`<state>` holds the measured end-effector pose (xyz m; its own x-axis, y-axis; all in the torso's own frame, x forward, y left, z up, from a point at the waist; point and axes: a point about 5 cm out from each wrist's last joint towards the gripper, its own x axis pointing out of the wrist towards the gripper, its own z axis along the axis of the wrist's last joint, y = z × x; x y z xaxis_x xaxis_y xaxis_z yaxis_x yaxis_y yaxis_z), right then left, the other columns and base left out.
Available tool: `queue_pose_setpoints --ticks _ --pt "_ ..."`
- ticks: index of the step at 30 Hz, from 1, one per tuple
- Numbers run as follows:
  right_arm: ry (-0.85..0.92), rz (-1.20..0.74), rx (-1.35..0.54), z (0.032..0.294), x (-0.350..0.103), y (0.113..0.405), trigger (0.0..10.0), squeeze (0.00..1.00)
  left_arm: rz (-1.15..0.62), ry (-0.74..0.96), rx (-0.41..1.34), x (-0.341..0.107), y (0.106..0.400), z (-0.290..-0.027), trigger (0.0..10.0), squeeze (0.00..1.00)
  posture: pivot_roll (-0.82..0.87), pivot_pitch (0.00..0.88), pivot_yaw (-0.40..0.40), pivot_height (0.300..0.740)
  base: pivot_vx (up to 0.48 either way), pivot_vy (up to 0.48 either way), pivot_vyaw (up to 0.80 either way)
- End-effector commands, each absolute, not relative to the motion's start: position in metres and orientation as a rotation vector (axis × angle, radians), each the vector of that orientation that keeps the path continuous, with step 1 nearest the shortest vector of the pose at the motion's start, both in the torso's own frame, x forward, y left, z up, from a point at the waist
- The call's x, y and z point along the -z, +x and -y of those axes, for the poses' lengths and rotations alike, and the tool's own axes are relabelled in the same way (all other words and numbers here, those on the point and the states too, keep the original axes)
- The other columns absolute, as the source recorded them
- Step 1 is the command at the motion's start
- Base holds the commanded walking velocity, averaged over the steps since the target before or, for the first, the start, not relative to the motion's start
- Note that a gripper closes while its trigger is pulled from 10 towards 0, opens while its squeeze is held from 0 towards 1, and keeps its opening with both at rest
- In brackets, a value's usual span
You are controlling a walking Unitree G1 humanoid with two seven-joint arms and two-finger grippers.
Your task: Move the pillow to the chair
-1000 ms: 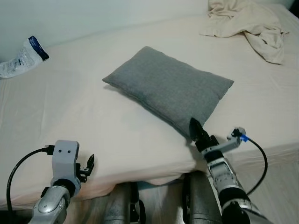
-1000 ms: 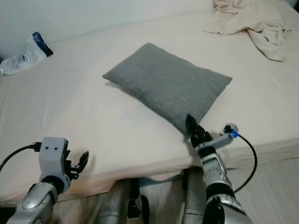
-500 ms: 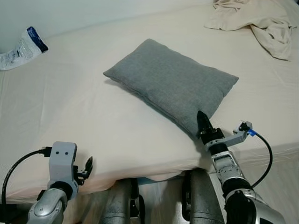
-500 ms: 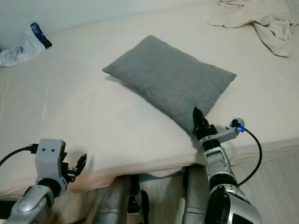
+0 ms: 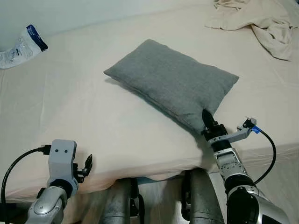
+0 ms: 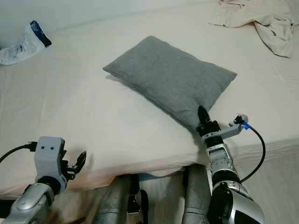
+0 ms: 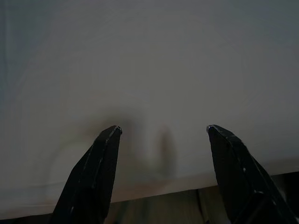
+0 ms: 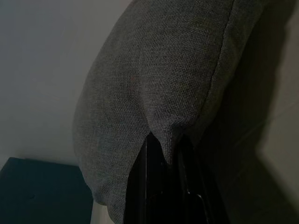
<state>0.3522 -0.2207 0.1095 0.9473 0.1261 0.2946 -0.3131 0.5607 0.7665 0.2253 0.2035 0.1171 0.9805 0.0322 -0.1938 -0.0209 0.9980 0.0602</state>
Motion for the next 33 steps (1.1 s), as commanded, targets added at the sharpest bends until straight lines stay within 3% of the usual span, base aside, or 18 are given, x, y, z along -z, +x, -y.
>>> queue_pose_setpoints --ticks 1,6,8,13,25,33 --pt "0.955 0.212 -0.282 0.214 -0.106 0.351 0.0 0.0 -0.251 0.05 -0.047 -0.105 0.22 -0.206 10.0 0.0 0.12 0.396 0.13 0.622 0.0 0.0 0.0" --pt "0.903 0.233 -0.365 0.203 -0.118 0.356 0.0 0.0 -0.233 0.033 -0.05 -0.104 0.227 -0.202 10.0 0.0 0.1 0.368 0.113 0.622 0.0 0.0 0.0" --pt "0.692 0.158 -0.439 0.181 -0.124 0.36 0.0 0.0 -0.203 0.006 -0.041 -0.105 0.241 -0.193 10.0 0.0 0.06 0.314 0.094 0.622 0.0 0.0 0.0" --pt "0.597 0.19 -0.513 0.166 -0.136 0.352 0.0 0.0 -0.174 -0.026 -0.016 -0.106 0.254 -0.18 10.0 0.0 0.03 0.26 0.084 0.622 0.0 0.0 0.0" --pt "0.446 0.176 -0.602 0.15 -0.147 0.327 0.0 0.0 -0.078 -0.084 0.024 -0.115 0.295 -0.158 10.0 0.0 -0.04 0.143 0.058 0.622 0.0 0.0 0.0" --pt "0.484 0.183 -0.545 0.152 -0.16 0.324 0.0 0.0 -0.041 -0.089 0.024 -0.122 0.311 -0.157 10.0 0.0 -0.06 0.106 0.066 0.622 0.0 0.0 0.0"
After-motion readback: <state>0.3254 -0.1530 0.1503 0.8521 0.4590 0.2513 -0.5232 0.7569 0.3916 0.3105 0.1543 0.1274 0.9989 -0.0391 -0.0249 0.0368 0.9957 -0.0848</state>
